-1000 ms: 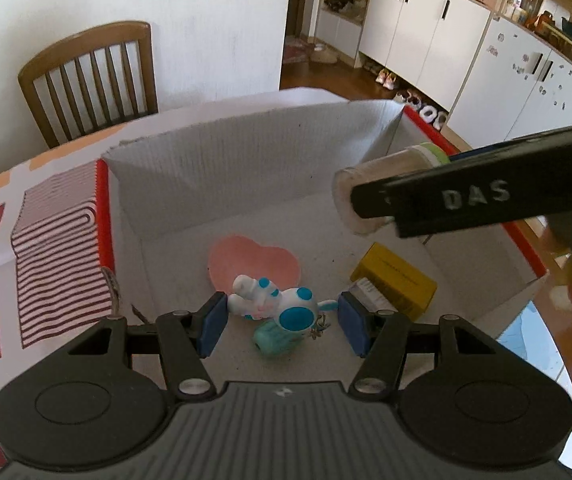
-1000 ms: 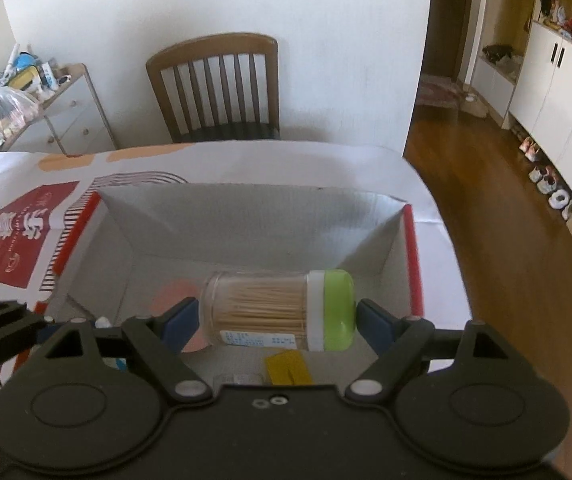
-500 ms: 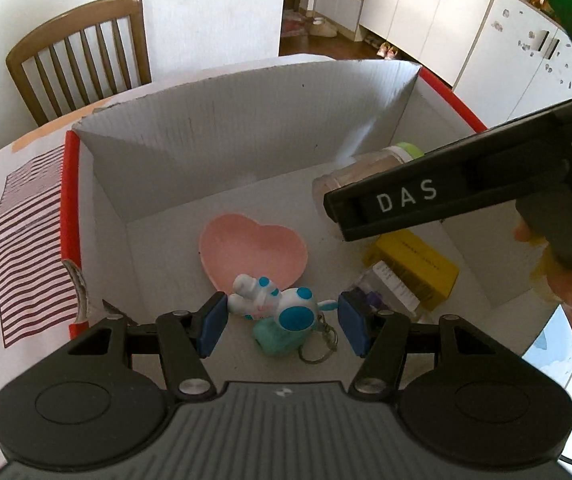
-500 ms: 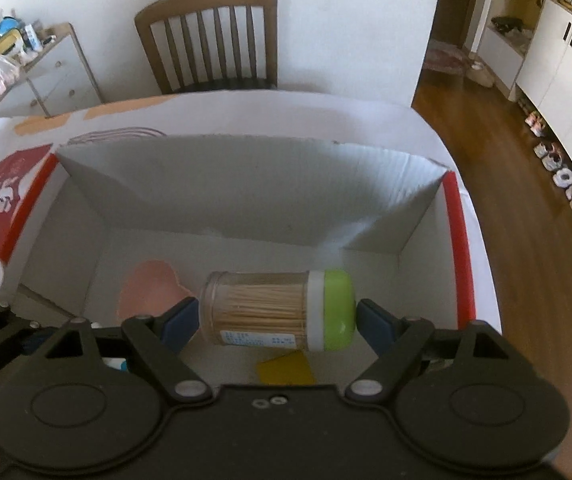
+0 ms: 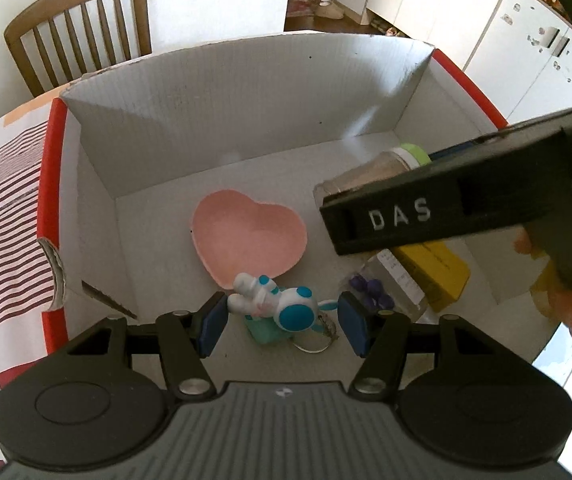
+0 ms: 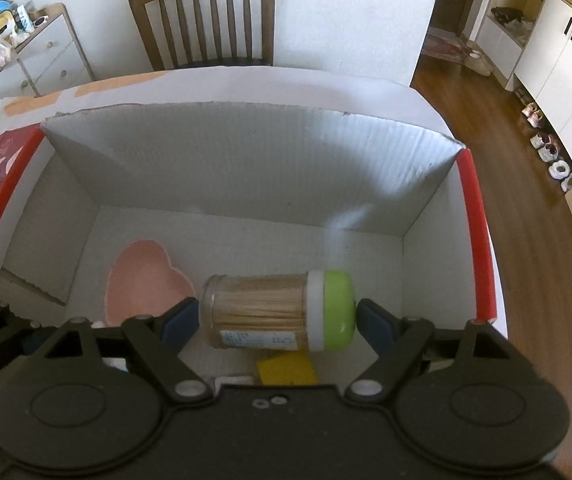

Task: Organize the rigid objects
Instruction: 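Carry the astronaut keychain and toothpick jar into the red box with both grippers, then open both grippers to release the keychain and toothpick jar inside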

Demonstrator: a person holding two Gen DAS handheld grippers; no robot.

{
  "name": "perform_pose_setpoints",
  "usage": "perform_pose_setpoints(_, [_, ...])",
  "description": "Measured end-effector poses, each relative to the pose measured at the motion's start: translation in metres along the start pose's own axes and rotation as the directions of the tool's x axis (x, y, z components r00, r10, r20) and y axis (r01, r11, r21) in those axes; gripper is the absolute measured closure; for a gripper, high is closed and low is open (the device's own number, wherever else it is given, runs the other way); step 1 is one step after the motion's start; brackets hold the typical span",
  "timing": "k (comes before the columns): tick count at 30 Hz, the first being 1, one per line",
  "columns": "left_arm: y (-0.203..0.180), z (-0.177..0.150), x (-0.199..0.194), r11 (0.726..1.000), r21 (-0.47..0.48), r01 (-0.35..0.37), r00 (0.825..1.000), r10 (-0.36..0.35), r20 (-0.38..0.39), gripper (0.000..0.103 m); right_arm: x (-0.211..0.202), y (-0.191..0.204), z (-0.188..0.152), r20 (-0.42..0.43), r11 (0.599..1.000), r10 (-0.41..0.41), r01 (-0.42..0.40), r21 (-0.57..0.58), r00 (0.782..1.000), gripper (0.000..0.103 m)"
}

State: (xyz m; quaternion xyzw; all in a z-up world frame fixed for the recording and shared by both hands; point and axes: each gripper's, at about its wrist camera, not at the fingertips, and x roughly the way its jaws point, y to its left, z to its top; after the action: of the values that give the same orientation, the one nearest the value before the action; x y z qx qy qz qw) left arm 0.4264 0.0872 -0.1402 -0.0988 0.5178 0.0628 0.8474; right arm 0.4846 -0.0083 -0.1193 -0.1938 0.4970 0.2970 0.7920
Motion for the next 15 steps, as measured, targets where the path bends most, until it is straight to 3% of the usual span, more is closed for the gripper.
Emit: perform_pose_setpoints(15, [-0.002, 0.000, -0.003, 0.999, -0.032, 0.001, 1.000, -0.001, -0.004, 0.039, -0.015, -0.003, -0.001, 0.037, 1.000, 0.007, -0.008, 0.030, 0.999, 0.016])
